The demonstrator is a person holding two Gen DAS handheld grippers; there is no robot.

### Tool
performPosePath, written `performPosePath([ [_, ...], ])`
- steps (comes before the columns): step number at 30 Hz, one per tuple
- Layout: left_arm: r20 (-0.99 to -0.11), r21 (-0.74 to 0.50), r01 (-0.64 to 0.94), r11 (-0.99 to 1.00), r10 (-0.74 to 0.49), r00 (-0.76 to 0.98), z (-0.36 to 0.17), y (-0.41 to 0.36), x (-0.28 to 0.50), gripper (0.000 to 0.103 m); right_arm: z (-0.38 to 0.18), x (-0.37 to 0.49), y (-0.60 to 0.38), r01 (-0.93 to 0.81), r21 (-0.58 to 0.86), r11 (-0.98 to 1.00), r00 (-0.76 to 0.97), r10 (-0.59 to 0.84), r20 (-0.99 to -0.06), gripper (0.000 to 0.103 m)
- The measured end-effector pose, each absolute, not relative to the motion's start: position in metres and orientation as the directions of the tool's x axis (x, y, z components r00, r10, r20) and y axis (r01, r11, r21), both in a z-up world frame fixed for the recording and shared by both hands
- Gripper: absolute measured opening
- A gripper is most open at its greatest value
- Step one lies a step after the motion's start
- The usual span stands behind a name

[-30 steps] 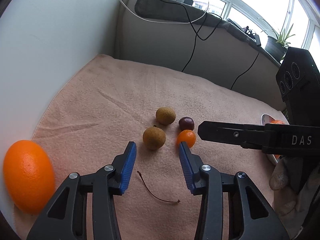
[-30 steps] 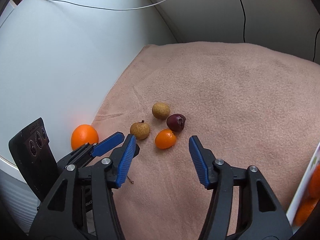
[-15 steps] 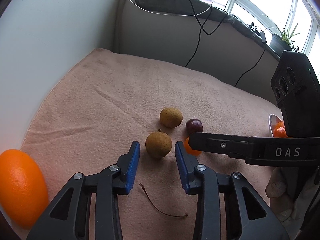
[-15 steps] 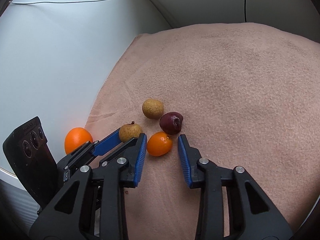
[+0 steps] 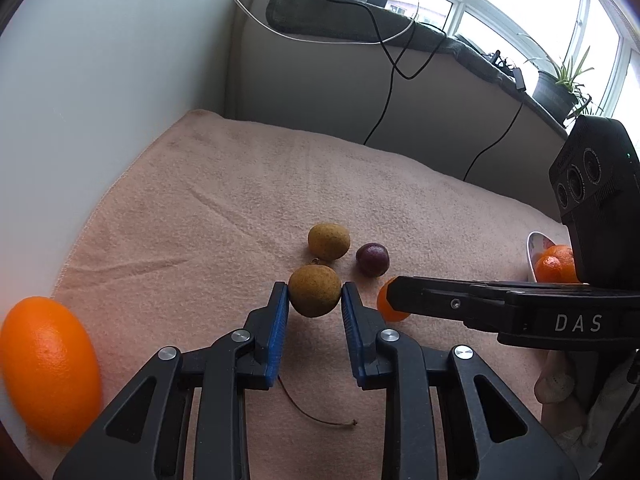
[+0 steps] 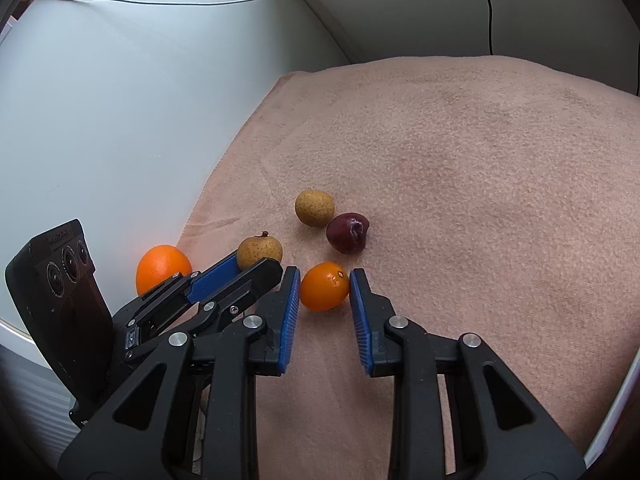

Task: Organize fruits
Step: 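Close the left gripper on a brown longan while the right gripper grasps the small kumquat, then carry the longan with the left gripper while the right gripper carries the kumquat over the plate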

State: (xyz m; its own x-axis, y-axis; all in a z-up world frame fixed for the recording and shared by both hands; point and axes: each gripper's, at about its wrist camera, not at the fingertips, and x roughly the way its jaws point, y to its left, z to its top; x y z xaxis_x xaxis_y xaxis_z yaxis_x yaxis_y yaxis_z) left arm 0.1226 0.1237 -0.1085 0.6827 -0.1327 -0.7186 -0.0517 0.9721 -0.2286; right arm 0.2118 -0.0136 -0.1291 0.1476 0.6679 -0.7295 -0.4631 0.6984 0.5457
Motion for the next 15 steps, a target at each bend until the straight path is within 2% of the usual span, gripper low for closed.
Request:
performPosePath([
  [15, -0.658, -0.234, 0.049, 0.971, -0.195, 0.728, -0.075, 0.073, 0.101, 0.025, -0.085, 0.178, -0.07, -0.472, 0.515, 0.715, 0.268, 0.674, -0.689, 0.026],
])
